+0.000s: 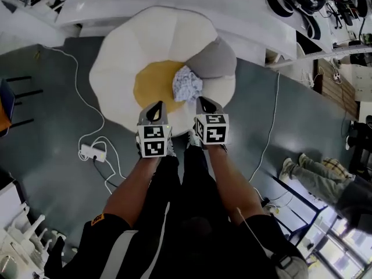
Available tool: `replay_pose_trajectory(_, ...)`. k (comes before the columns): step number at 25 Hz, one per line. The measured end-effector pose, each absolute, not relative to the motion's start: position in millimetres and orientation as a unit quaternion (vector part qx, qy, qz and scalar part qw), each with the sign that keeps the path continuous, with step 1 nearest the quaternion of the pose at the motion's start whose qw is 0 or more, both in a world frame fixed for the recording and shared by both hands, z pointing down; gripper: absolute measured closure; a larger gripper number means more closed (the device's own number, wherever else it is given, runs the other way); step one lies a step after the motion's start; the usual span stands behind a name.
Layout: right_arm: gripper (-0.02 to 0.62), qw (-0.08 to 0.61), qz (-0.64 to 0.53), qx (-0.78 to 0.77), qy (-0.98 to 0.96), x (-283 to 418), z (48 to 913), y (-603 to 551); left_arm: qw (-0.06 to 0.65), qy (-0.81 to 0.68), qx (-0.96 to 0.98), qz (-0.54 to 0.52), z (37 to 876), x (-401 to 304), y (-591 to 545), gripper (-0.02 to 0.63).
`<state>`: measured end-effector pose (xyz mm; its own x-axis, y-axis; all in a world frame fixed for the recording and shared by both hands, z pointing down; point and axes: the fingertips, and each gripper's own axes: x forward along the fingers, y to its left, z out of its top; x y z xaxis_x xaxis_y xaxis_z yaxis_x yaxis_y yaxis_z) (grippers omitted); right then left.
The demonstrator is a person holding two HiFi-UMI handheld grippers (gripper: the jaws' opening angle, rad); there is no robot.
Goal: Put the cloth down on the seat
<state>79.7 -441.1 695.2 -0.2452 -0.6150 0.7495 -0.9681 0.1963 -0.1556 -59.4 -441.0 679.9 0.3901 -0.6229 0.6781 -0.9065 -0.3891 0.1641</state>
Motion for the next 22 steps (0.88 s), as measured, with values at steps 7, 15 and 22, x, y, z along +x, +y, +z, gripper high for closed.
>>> replay_pose_trajectory(7, 0.594, 0.254, 0.31, 0.567, -0.72, 69.4, 633.5, -403.3, 0.247, -0.457, 0.817, 0.249, 617.7, -57.7, -399.3, 0.604)
replay_pose_trajectory(15, 0.594, 0.232, 0.305, 0.558, -0.737, 73.0, 591.0, -366.3, 0.21, -0.42, 0.848, 0.246, 574.4, -33.9, -362.2, 0.604)
replay_pose_trajectory(22, 0.594, 0.211, 0.283, 0.543, -0.762, 82.2, 548.5, -322.3, 0.208, -0.451, 0.841, 0.215, 530.0, -27.7, -325.3, 0.604)
